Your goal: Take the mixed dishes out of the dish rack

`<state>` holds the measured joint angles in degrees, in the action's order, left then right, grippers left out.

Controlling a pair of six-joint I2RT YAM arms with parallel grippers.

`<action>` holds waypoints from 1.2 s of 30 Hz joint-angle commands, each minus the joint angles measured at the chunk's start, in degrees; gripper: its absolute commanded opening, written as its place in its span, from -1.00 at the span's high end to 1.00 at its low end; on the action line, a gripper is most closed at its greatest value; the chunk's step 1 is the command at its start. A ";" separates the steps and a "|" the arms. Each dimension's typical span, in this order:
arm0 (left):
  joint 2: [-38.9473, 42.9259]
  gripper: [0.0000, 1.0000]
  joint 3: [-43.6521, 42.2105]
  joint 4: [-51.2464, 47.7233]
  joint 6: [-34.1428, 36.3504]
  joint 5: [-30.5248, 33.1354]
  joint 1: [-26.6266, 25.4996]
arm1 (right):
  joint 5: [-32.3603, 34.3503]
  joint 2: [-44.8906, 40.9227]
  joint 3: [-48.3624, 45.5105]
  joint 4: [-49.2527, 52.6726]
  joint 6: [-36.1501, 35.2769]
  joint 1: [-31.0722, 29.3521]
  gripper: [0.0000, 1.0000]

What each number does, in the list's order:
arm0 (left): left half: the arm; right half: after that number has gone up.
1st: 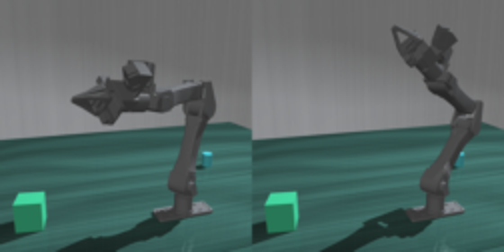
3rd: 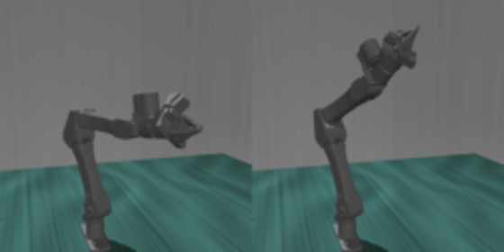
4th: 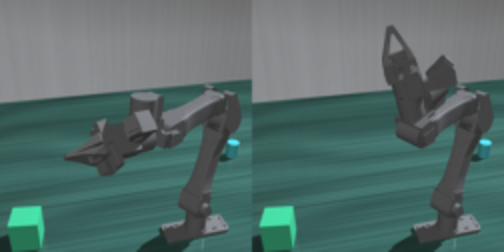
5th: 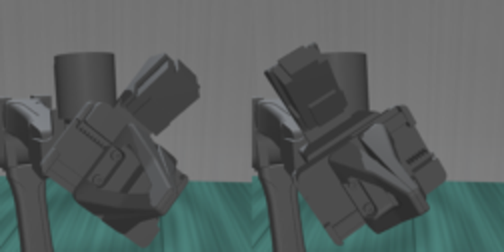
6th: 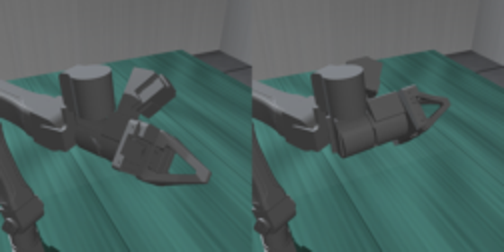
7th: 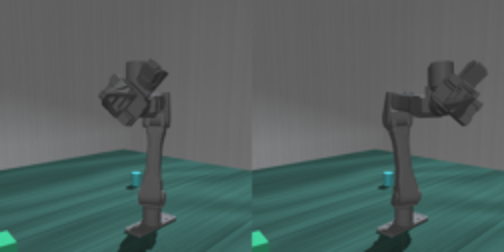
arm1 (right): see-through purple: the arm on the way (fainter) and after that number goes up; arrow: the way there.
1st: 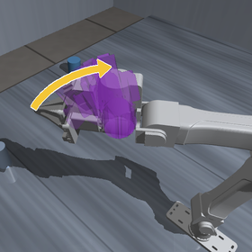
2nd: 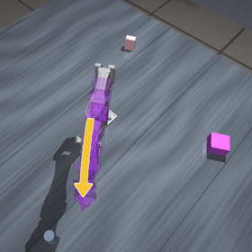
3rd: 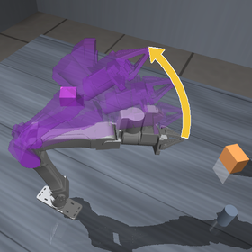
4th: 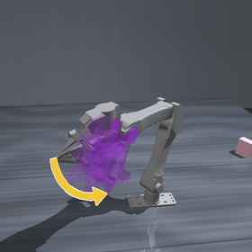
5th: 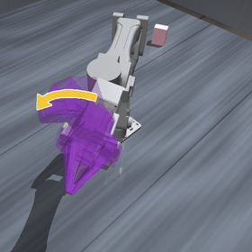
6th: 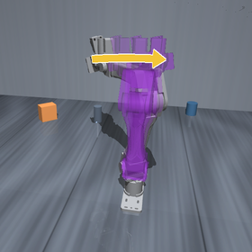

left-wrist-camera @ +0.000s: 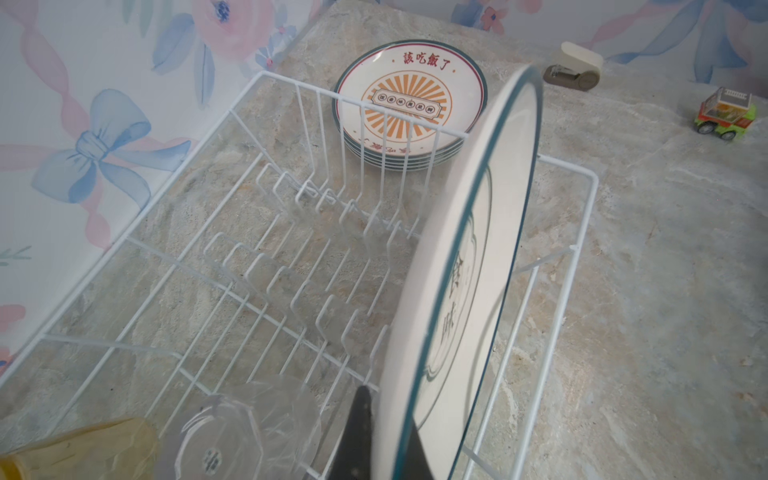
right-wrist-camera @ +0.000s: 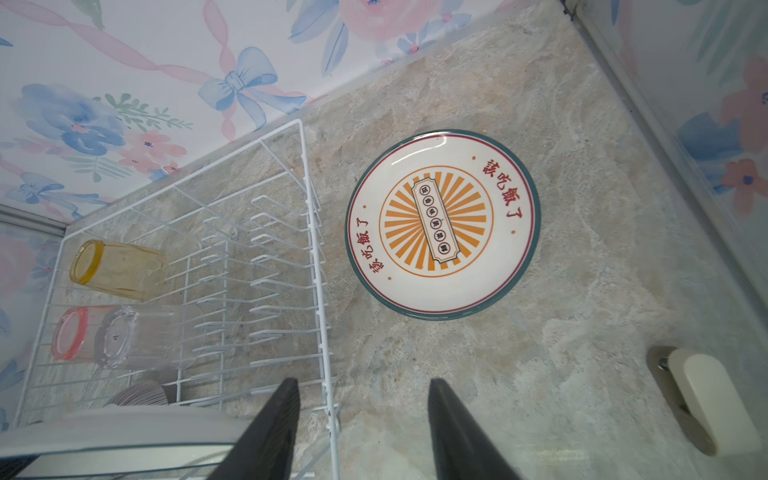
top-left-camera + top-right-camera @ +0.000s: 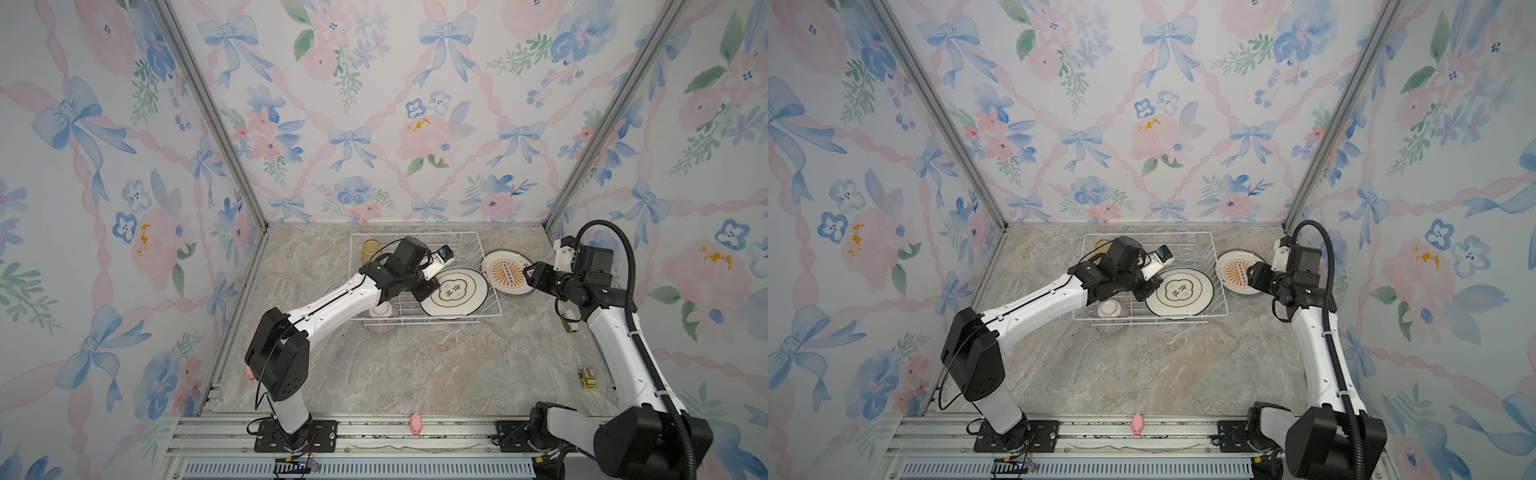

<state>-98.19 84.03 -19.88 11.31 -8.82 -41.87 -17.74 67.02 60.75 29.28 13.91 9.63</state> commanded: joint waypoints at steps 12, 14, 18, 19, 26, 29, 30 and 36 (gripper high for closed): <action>2.94 1.00 7.04 2.43 -14.13 -15.35 7.80 | -24.25 -8.76 -11.08 -22.81 5.16 -0.64 -0.09; 2.34 1.00 7.96 2.47 -14.97 -16.79 8.06 | -27.24 -9.36 -12.81 -26.10 6.27 -0.70 -0.09; 0.82 1.00 10.37 2.69 -16.54 -20.38 8.77 | -33.23 -9.71 -16.18 -32.61 9.10 -1.39 -0.08; 0.26 1.00 11.16 2.74 -16.82 -21.37 8.90 | -33.95 -9.70 -16.76 -33.83 9.57 -1.82 -0.07; -2.93 1.00 14.91 2.74 -17.70 -25.13 8.90 | -35.70 -9.94 -18.65 -38.94 10.96 -5.10 -0.02; -4.15 1.00 15.88 2.89 -18.36 -27.50 8.83 | -35.17 -9.38 -18.57 -39.43 10.78 -6.10 -0.02; -4.35 1.00 16.19 3.05 -18.58 -28.37 8.88 | -34.97 -9.14 -18.56 -39.75 10.91 -6.27 -0.02; -5.57 1.00 17.81 3.06 -19.26 -31.38 8.88 | -35.00 -7.99 -19.09 -43.25 12.71 -6.42 0.01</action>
<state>-103.09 99.29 -19.42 -6.57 -35.77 -32.82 -51.00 58.65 42.50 -9.76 25.34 4.14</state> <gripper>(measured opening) 0.056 0.496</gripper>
